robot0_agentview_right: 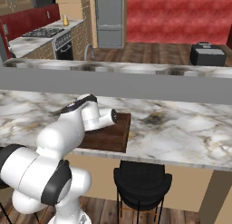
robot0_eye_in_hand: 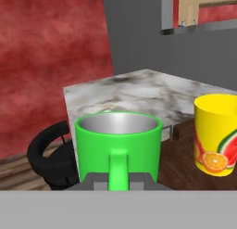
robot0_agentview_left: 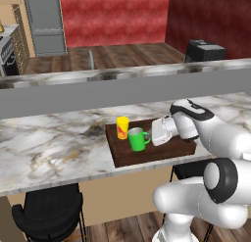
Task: There is a tray on the dining counter. Grab the cup, mug, and pitcher and place them on the tray. The pitcher may be placed next to the tray if it cannot fit the tray.
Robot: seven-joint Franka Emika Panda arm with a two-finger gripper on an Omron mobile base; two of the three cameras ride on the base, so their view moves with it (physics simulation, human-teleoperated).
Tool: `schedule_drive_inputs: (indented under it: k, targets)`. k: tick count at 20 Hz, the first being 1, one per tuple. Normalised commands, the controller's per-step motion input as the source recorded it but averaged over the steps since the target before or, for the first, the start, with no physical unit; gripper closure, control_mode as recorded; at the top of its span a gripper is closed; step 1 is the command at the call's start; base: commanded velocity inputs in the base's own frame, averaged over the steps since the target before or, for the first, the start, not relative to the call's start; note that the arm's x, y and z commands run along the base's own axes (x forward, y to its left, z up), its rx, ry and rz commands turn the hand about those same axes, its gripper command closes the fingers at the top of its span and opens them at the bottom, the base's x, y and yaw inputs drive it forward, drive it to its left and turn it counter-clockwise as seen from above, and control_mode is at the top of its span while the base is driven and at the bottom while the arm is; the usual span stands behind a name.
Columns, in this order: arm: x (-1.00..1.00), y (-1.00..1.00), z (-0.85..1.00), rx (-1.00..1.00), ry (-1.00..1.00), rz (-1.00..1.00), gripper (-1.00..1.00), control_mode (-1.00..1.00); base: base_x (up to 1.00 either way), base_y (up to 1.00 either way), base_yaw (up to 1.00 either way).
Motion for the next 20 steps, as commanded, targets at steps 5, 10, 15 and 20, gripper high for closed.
schedule_drive_inputs:
  k: [5, 10, 15, 20]
  targets:
    - [0.12, 0.00, -0.06, 0.00, 0.01, 0.01, 1.00, -1.00, 0.00, 0.00, 0.00]
    - [0.20, 0.00, -0.08, 0.00, 0.00, 0.00, 1.00, -1.00, 0.00, 0.00, 0.00]
    - [0.18, 0.01, -0.09, 0.00, 0.00, 0.00, 1.00, -1.00, 0.00, 0.00, 0.00]
    - [0.09, 0.03, -0.05, 0.00, 0.00, 0.00, 1.00, -1.00, 0.00, 0.00, 0.00]
